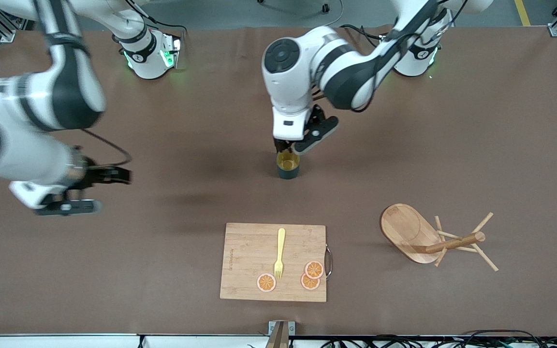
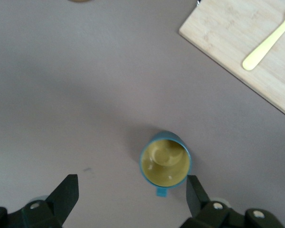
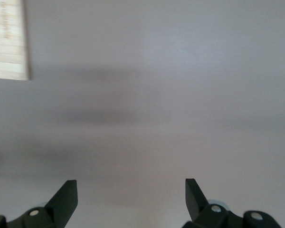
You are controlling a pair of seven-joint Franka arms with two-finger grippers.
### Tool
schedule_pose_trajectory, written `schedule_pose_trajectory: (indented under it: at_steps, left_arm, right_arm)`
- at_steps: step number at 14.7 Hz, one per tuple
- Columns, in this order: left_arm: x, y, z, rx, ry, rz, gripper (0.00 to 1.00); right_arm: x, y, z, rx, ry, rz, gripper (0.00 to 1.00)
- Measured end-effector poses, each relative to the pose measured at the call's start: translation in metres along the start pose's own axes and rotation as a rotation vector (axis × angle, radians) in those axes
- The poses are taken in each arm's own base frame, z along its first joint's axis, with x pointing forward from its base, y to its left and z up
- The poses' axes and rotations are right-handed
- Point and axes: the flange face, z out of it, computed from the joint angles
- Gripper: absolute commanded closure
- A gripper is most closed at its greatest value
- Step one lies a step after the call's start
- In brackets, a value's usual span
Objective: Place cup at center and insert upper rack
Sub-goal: 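Set the mug down with the right gripper while the left gripper approaches, then grasp the mug handle with the left gripper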
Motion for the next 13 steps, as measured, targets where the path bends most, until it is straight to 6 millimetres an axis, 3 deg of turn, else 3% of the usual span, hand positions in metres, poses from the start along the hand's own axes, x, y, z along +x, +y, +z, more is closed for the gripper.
schedule_pose_trajectory:
  at_steps: [2, 4, 9, 13]
  left_arm:
    - [-0.038, 0.013, 0.022, 0.012, 0.064, -0.02, 0.0]
    - [-0.084, 0.02, 0.048, 0.016, 0.161, -0.054, 0.0]
    - [-0.178, 0.021, 0.109, -0.019, 0.378, -0.13, 0.04]
    - [-0.218, 0.018, 0.164, -0.083, 0.558, -0.161, 0.11]
  right_arm:
    - [-0.014, 0.061, -0.015, -0.027, -0.003, -0.002, 0.0]
    - [-0.027, 0.088, -0.025, -0.042, -0.023, 0.015, 0.0]
    - [-0.042, 0.094, -0.063, -0.047, -0.016, 0.033, 0.0]
    - [-0.043, 0.093, -0.079, -0.051, 0.014, 0.032, 0.0]
